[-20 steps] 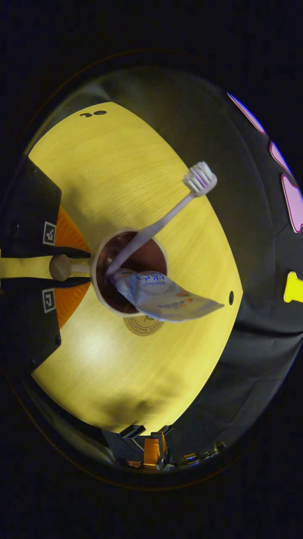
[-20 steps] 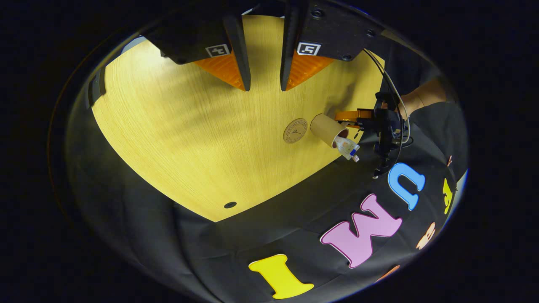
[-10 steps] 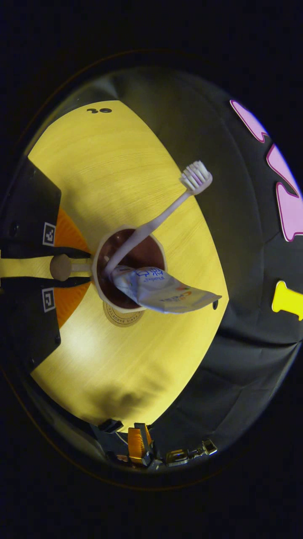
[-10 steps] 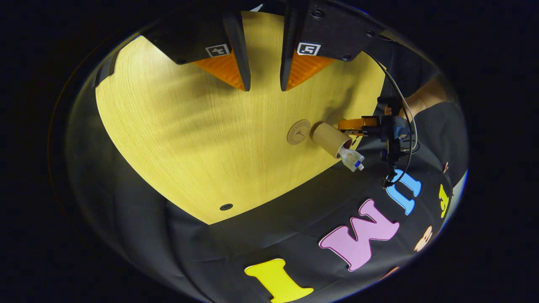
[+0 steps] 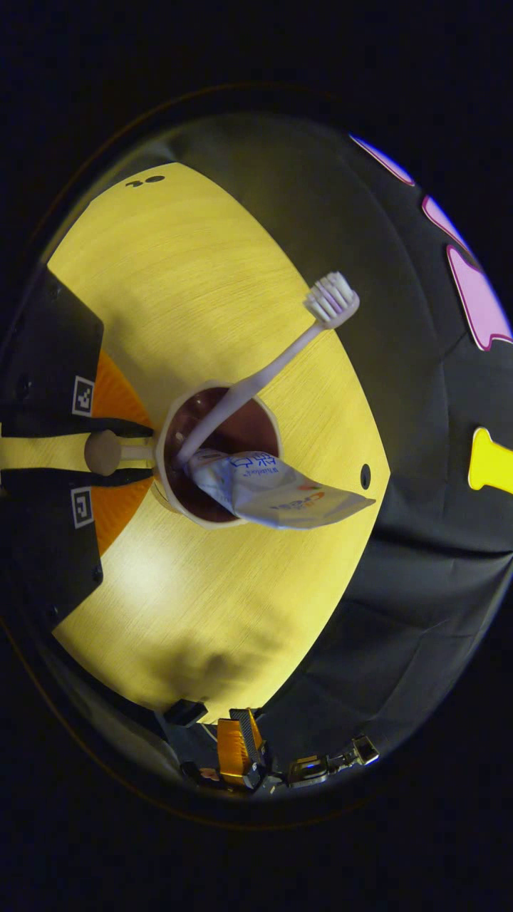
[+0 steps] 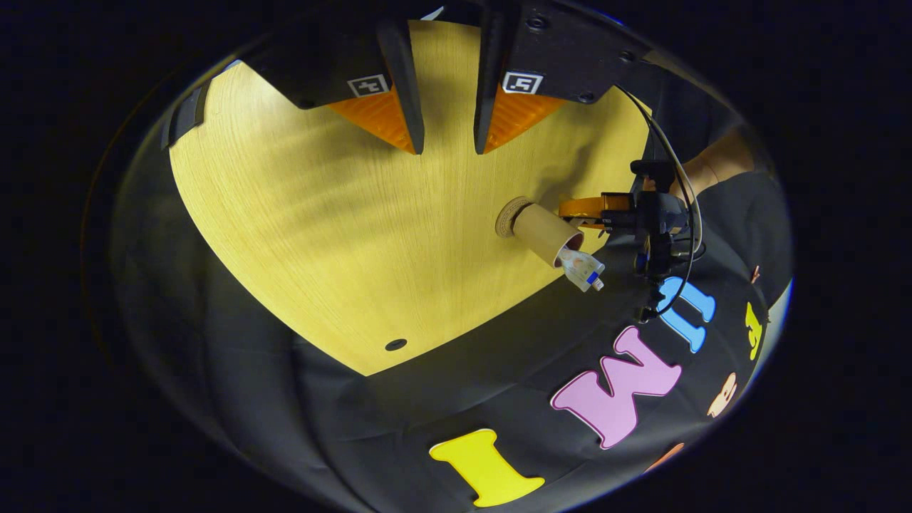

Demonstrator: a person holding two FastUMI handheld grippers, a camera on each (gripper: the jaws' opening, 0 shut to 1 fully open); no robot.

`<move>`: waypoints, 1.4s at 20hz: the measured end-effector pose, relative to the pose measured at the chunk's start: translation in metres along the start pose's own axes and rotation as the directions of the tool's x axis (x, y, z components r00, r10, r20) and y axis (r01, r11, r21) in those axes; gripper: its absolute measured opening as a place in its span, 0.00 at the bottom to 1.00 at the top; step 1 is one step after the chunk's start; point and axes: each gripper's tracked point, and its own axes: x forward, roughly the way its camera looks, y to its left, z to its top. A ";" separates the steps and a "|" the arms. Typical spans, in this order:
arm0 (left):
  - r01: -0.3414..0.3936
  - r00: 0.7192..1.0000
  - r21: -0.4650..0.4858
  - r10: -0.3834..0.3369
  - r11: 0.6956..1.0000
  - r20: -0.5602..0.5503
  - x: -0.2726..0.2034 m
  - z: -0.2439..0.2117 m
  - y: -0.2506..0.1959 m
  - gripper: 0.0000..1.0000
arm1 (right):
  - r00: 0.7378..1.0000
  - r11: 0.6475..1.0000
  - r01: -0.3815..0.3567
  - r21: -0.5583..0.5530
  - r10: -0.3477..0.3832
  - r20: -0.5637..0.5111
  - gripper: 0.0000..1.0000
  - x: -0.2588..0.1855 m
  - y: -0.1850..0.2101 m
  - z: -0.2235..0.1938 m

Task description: Put the toothbrush and toothpaste on the desktop into the cup, then pick up the cup and place it on the coaster on the desktop.

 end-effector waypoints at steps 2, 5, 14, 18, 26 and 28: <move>0.004 1.000 0.010 -0.004 1.000 0.000 0.002 0.004 -0.004 0.22 | 1.000 1.000 0.003 0.003 -0.003 0.001 0.43 0.000 -0.001 0.000; 0.003 1.000 0.014 -0.003 1.000 -0.008 0.005 0.004 -0.008 0.22 | 1.000 1.000 0.004 0.007 -0.005 0.001 0.43 -0.002 0.000 -0.002; -0.006 1.000 0.026 0.005 1.000 0.025 0.009 0.007 -0.011 0.43 | 0.999 0.999 0.026 0.018 -0.027 0.021 0.43 -0.006 0.006 -0.003; 0.015 0.999 0.037 -0.016 0.999 0.035 -0.001 0.003 -0.018 0.87 | 0.999 1.000 0.028 0.011 -0.028 0.034 0.43 -0.009 0.019 -0.005; -0.013 0.990 0.006 0.013 1.000 0.138 -0.068 -0.012 -0.017 0.99 | 0.998 1.000 0.010 -0.027 -0.008 0.059 0.43 -0.015 0.074 -0.017; -0.036 0.983 -0.011 0.038 0.999 0.182 -0.096 -0.017 -0.012 0.99 | 0.998 0.999 -0.001 -0.042 0.003 0.066 0.43 -0.016 0.092 -0.022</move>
